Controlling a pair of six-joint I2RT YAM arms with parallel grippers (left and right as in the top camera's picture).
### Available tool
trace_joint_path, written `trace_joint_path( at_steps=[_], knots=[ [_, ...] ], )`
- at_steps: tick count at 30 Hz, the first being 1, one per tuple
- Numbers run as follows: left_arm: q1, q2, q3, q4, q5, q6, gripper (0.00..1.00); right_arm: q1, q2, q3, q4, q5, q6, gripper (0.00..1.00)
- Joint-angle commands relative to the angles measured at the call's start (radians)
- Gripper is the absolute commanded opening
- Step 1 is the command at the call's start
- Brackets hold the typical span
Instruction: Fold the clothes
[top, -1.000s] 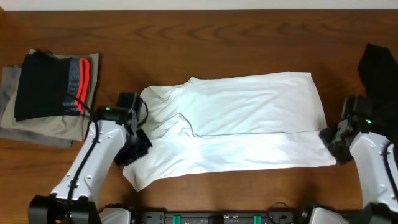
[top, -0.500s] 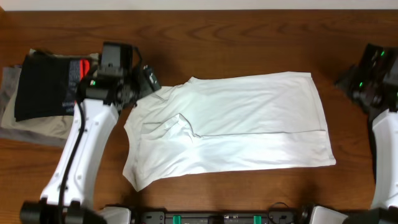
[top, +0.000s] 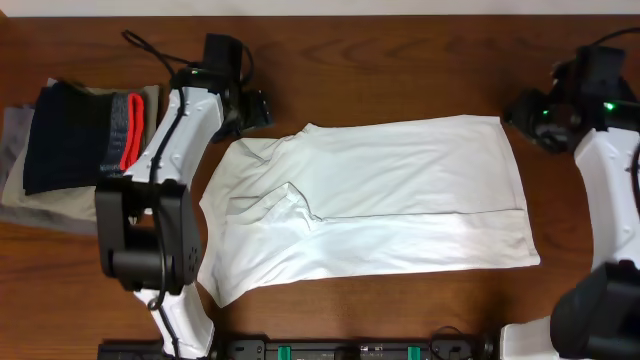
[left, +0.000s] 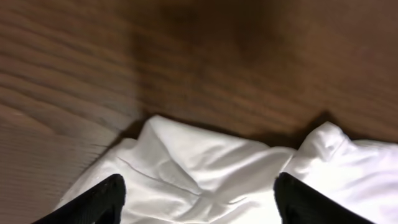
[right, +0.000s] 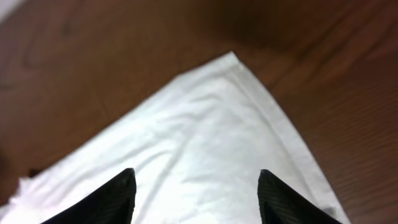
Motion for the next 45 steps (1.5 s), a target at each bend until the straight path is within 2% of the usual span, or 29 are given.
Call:
trace_joint_path(
  at_steps=[1, 4, 13, 25, 40, 45],
  knots=[
    [0.005, 0.000, 0.031, -0.001, 0.047, -0.046, 0.74, 0.023, 0.036, 0.013, -0.009, -0.008, -0.014, 0.59],
    [0.004, 0.004, 0.031, 0.000, 0.055, -0.113, 0.66, 0.037, 0.061, 0.013, -0.013, -0.008, -0.014, 0.59],
    [-0.028, 0.063, 0.031, -0.014, 0.093, -0.238, 0.66, 0.047, 0.069, 0.013, -0.016, -0.008, -0.014, 0.58],
    [-0.038, 0.129, 0.031, -0.013, 0.095, -0.324, 0.65, 0.047, 0.069, 0.013, -0.037, -0.006, -0.023, 0.57],
    [-0.037, 0.187, 0.031, 0.035, 0.095, -0.350, 0.61, 0.047, 0.069, 0.013, -0.058, -0.003, -0.045, 0.56],
    [-0.037, 0.191, 0.031, 0.063, 0.095, -0.349, 0.46, 0.047, 0.069, 0.013, -0.061, -0.003, -0.045, 0.56]
  ],
)
